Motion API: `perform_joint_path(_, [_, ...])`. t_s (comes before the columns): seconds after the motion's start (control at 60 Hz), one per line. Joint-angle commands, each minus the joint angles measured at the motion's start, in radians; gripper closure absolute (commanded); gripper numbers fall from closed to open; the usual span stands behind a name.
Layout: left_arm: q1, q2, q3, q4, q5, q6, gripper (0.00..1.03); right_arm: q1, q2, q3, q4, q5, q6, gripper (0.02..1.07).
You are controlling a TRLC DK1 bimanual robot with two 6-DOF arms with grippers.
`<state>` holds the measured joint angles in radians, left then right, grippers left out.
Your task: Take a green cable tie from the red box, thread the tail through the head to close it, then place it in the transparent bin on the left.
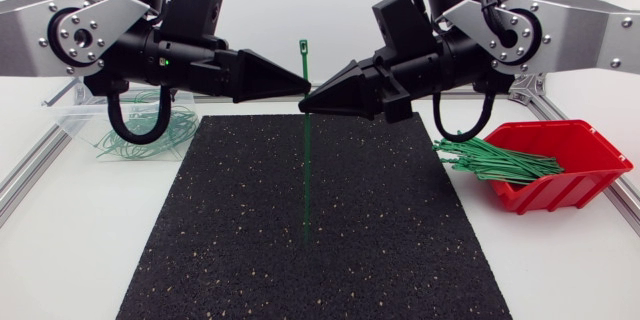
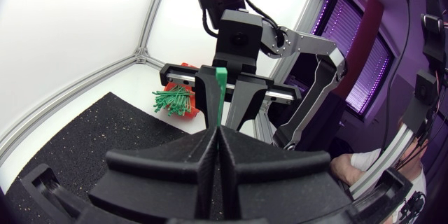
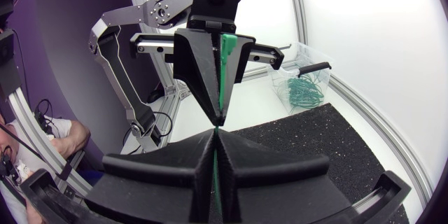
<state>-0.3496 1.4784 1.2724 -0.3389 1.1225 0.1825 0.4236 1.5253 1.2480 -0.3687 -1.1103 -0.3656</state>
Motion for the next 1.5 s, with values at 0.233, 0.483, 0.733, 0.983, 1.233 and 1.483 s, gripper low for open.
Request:
perform_joint_path(0.233, [0.003,-0.012,-0.036,0.066,0.039,-0.058,0.81,0.003,-0.045,-0.047,0.042,-0.011,0.04,1.01])
perform_joint_path(0.483, [0.029,-0.029,-0.093,0.267,0.065,-0.215,0.75,-0.005,-0.037,-0.053,0.077,-0.014,0.086,1.01])
perform_joint_path(0.733, [0.044,-0.055,-0.185,0.627,0.063,-0.488,0.75,-0.017,-0.022,-0.062,0.132,-0.023,0.159,1.01])
perform_joint_path(0.983, [0.063,-0.047,-0.197,0.721,0.062,-0.575,0.76,-0.017,-0.001,-0.053,0.148,-0.023,0.209,1.01])
perform_joint_path(1.233, [0.057,-0.029,-0.189,0.718,0.06,-0.568,0.79,-0.029,0.03,-0.03,0.2,-0.023,0.317,1.02])
perform_joint_path(1.483, [0.046,-0.001,-0.18,0.71,0.051,-0.541,0.8,-0.036,0.055,-0.015,0.2,-0.072,0.364,1.01])
